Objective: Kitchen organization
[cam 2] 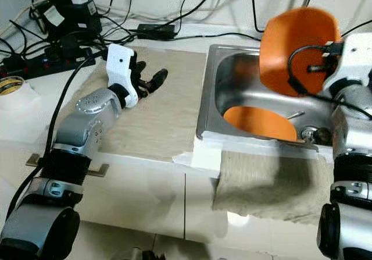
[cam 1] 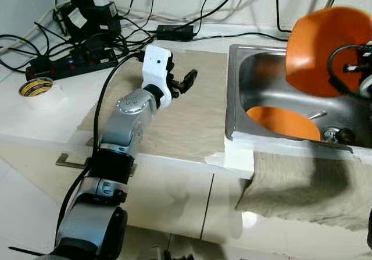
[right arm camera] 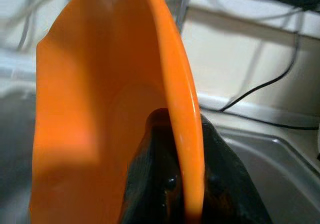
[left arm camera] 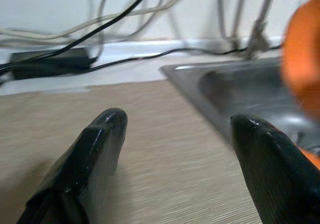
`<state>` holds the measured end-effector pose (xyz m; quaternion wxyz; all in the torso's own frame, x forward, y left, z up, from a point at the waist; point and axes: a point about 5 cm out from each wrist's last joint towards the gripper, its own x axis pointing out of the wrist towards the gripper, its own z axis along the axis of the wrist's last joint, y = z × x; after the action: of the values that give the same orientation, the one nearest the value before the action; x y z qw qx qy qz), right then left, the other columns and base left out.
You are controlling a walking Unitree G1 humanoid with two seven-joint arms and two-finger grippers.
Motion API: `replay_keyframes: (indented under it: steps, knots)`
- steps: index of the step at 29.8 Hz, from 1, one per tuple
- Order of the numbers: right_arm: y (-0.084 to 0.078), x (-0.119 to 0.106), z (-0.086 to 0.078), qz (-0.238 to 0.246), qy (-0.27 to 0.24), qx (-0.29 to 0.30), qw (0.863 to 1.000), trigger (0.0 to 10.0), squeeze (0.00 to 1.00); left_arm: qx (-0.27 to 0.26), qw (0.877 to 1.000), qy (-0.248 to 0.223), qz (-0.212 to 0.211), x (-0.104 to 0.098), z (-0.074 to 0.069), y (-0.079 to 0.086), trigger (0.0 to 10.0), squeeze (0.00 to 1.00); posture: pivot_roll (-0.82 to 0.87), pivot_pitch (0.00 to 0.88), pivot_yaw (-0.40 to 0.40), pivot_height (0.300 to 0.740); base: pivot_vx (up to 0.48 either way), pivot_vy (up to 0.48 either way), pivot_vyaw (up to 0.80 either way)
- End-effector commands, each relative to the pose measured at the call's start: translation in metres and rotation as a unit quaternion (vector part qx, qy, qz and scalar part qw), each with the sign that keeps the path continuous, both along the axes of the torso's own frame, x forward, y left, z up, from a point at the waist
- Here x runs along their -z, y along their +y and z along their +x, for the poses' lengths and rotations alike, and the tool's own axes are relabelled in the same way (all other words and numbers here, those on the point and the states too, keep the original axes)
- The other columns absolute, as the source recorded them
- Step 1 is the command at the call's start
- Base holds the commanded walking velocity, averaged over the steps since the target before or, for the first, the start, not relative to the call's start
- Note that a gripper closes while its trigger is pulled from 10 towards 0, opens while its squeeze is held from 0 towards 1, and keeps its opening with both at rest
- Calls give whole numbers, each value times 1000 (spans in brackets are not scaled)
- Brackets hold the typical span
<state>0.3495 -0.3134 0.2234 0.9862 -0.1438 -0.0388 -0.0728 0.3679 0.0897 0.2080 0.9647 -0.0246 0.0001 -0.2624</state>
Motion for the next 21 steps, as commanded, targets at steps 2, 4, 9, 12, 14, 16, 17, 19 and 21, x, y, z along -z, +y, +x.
replay_keyframes:
  steps: [2, 4, 9, 12, 14, 16, 17, 19, 21]
  knots:
    - [11, 10, 2, -34, 13, -28, 999, 0, 0, 23, 999, 4, -37, -6, -7, -7, 10000, 0, -112, 0, 64, 732, 0, 0, 0]
    - [12, 14, 2, -35, 17, -31, 999, 0, 0, 35, 998, 6, -45, -7, -9, -10, 10000, 0, -109, 0, 64, 732, 0, 0, 0]
    - [19, 29, 6, -51, 39, -48, 997, 0, 0, 120, 990, 1, -71, -17, -30, -29, 10000, 0, -103, 0, 63, 732, 0, 0, 0]
    - [22, 37, 9, -67, 57, -52, 995, 0, 0, 168, 983, -1, -76, -23, -43, -37, 10000, 0, -95, 0, 64, 732, 0, 0, 0]
    - [24, 40, 10, -71, 63, -55, 994, 0, 0, 180, 980, 1, -83, -25, -45, -38, 10000, 0, -95, 0, 64, 732, 0, 0, 0]
    - [25, 43, 11, -73, 70, -58, 993, 0, 0, 190, 978, 1, -86, -28, -48, -40, 10000, 0, -90, 0, 63, 732, 0, 0, 0]
    - [27, 47, 12, -78, 79, -62, 992, 0, 0, 200, 976, 1, -89, -30, -51, -41, 10000, 0, -90, 0, 63, 732, 0, 0, 0]
    - [32, 55, 13, -85, 100, -71, 989, 0, 0, 210, 974, 0, -89, -33, -55, -42, 10000, 0, -90, 0, 63, 732, 0, 0, 0]
    - [33, 61, 13, -93, 111, -71, 987, 0, 0, 213, 973, 1, -90, -34, -57, -43, 10000, 0, -82, 0, 62, 732, 0, 0, 0]
